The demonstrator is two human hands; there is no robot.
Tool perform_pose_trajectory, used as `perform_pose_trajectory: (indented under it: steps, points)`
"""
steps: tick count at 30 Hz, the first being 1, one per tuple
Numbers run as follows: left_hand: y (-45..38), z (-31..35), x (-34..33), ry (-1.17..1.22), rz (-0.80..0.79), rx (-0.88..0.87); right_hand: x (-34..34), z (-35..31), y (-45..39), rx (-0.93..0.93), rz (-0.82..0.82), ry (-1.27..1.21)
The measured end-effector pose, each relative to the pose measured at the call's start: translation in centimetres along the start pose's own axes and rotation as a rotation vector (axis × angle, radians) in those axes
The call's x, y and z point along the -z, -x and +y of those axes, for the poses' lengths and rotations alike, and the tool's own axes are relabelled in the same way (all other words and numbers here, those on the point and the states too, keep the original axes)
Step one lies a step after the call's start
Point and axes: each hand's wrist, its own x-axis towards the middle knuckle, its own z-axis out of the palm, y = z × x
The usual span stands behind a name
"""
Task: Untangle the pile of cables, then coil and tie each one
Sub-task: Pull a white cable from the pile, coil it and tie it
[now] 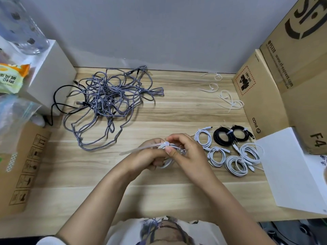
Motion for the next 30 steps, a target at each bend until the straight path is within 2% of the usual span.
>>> perform_pose_trajectory:
  steps: [4, 6, 11, 16, 21, 25, 30]
  points:
    - [0.0, 0.7, 0.0, 0.252, -0.011, -0.011, 0.2, 2.4, -0.3, -0.193, -0.050, -0.123]
    - [-0.3, 1.1, 0.2, 0.335, 0.015, -0.027, 0.2, 3.3, -1.0, -0.233, -0.083, -0.126]
    - [-2.7, 1.2, 0.8, 0.466, 0.275, -0.086, 0.1, 4.6, -5.1, -0.269, -0.016, -0.041]
    - [-6.1, 2.6, 0.4, 0.374, 0.309, -0.045, 1.1, 6.8, -9.8, -0.371, 0.010, 0.131]
    - [-9.0, 2.3, -0.5, 0.288, 0.292, 0.094, 2.1, 10.3, -11.3, -0.486, -0.088, 0.384]
    - [-10.2, 1.9, -1.1, 0.310, 0.284, 0.149, 2.9, 11.2, -11.2, -0.469, -0.139, 0.611]
    - [-10.8, 1.5, -1.6, 0.307, 0.257, 0.180, 3.3, 11.2, -11.1, -0.471, -0.191, 0.780]
